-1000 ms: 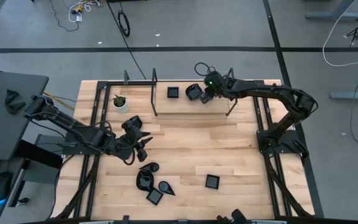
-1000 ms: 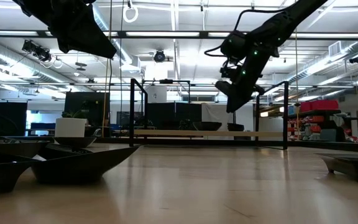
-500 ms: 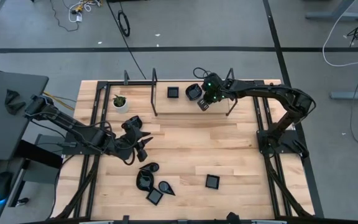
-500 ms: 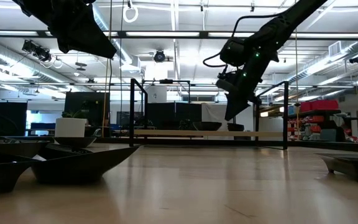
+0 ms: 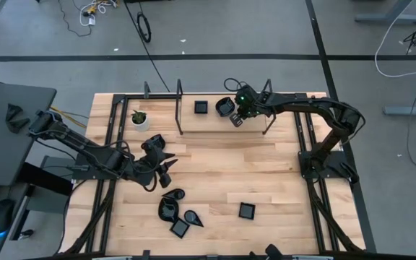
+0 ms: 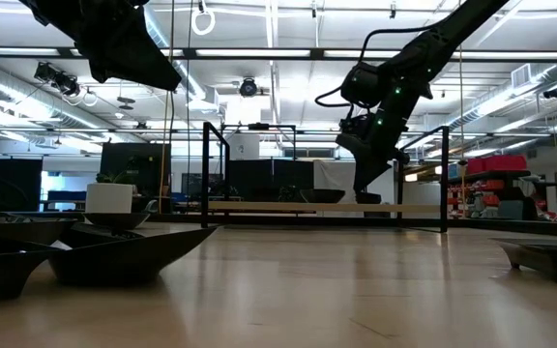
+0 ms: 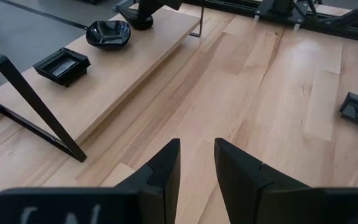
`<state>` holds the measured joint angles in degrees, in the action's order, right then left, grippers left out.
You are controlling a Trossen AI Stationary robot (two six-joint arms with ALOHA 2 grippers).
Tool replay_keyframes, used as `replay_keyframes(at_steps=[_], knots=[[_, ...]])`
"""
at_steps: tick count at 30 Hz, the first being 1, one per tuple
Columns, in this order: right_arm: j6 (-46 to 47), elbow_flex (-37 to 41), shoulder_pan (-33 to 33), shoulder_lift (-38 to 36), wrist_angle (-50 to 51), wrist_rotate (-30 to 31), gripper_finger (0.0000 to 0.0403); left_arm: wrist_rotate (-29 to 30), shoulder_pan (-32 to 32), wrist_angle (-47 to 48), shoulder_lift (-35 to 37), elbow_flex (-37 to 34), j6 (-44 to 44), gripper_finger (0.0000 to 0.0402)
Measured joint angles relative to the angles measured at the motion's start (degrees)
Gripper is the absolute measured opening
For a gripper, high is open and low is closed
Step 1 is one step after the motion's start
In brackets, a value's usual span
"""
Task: Pick & Place Mini shaped plates
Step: Stack the black teardrop shaped bowl on top of the other black teardrop shape bowl on the shelf
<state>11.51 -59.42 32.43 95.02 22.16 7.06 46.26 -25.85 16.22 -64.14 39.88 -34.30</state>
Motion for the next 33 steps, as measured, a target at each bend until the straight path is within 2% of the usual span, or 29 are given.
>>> replay_keyframes(at_steps=[23,27,33], knots=[[1.53,0.00,0.39,0.59,0.96,1.51,0.0002,0.00,0.02,-0.01,0.02,0.00,0.02,0.0106],[-0.45,0.00,0.39,0.59,-0.30,0.64,0.0002,0.00,0.00,-0.01,0.00,0.00,0.02,0.0106],[1.21,0.00,0.34,-0.42,-1.51,4.18,0.0002,0.00,0.00,-0.01,0.00,0.00,0.04,0.0106]])
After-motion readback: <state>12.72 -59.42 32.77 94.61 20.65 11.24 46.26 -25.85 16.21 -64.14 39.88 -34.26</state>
